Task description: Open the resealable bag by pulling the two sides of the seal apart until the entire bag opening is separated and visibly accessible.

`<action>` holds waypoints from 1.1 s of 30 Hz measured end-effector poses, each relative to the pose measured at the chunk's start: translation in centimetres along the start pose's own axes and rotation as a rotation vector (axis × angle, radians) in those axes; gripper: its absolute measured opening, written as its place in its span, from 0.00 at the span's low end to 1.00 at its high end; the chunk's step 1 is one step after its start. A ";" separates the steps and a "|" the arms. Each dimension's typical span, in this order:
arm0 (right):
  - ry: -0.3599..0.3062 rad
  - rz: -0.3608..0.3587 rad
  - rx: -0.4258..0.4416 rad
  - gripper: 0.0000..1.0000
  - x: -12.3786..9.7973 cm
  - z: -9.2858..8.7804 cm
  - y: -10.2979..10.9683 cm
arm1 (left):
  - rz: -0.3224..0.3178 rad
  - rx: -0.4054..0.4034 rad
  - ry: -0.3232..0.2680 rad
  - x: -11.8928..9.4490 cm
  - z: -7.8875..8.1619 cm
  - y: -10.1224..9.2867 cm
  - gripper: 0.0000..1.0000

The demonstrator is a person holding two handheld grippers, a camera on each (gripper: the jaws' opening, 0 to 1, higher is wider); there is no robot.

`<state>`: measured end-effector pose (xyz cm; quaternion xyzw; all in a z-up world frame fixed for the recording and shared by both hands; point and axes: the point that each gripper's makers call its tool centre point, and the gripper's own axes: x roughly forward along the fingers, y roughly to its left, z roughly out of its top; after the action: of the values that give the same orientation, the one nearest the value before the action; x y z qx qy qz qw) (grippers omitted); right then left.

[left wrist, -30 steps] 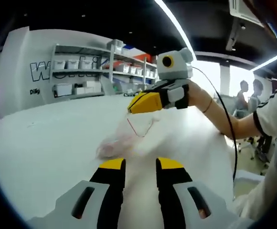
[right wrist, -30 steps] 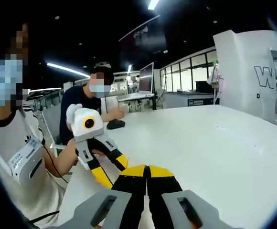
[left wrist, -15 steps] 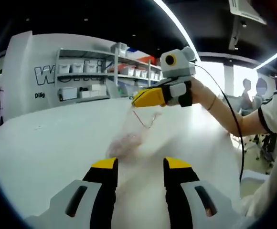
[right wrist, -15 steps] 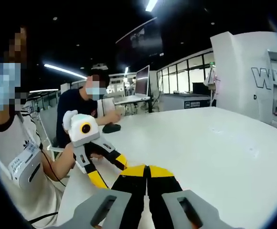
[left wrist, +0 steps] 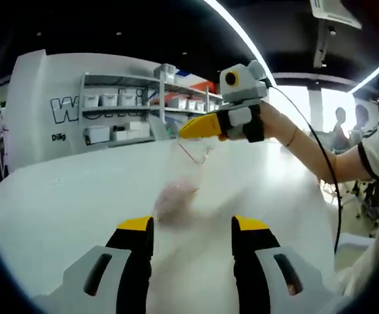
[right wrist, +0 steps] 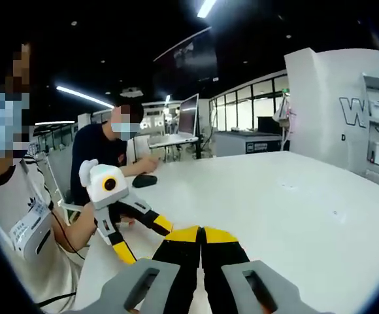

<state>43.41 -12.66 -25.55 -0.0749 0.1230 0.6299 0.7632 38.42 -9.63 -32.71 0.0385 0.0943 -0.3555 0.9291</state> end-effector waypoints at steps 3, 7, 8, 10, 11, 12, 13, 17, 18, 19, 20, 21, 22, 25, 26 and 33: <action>0.001 -0.007 0.000 0.00 0.1 0.2 -0.4 | 0.002 0.001 0.002 0.0 0.0 0.1 0.48; -0.002 -0.014 -0.003 0.00 0.1 0.6 -0.8 | 0.005 0.003 -0.005 0.0 0.1 0.2 0.49; -0.004 -0.016 -0.005 0.00 0.1 0.7 -0.9 | 0.005 0.002 -0.008 0.0 0.2 0.3 0.49; -0.003 -0.018 -0.008 0.00 0.1 0.9 -1.2 | 0.005 -0.001 -0.010 0.0 0.3 0.4 0.49; 0.001 -0.019 -0.009 0.00 0.2 0.9 -1.4 | 0.005 -0.002 -0.009 0.1 0.2 0.4 0.49; 0.003 -0.021 -0.010 0.00 0.2 0.9 -1.4 | 0.007 -0.002 -0.006 0.1 0.2 0.5 0.49; 0.005 -0.020 -0.009 0.00 0.3 0.9 -1.5 | 0.010 0.000 -0.002 0.1 0.1 0.6 0.49; 0.007 -0.016 -0.007 0.00 0.5 0.9 -1.6 | 0.008 -0.005 -0.006 0.1 0.2 0.7 0.49; 0.004 -0.010 -0.006 0.00 0.7 0.9 -1.7 | 0.009 -0.005 -0.007 0.1 0.3 0.7 0.49; 0.001 -0.008 0.002 0.00 0.8 0.9 -1.8 | 0.018 -0.003 -0.012 0.1 0.4 0.9 0.49; 0.000 -0.006 0.009 0.00 0.9 0.9 -2.0 | 0.031 0.002 -0.020 0.1 0.5 1.1 0.50; 0.002 -0.005 0.011 0.00 1.0 0.9 -2.1 | 0.038 0.007 -0.026 0.0 0.7 1.3 0.50; 0.002 -0.008 0.012 0.00 1.0 0.9 -2.4 | 0.040 0.009 -0.029 0.0 0.7 1.3 0.51; 0.001 -0.002 0.023 0.00 1.1 1.0 -3.0 | 0.037 0.002 -0.037 0.0 0.9 1.4 0.51; -0.001 0.000 0.026 0.00 1.1 1.0 -3.0 | 0.037 0.002 -0.037 0.0 0.9 1.4 0.51; -0.020 -0.017 0.034 0.00 1.2 1.2 -3.9 | 0.046 0.009 -0.028 0.2 0.8 1.7 0.53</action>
<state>47.51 -12.01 -24.93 -0.0569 0.1255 0.6220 0.7708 39.84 -8.59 -31.96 0.0399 0.0788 -0.3351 0.9380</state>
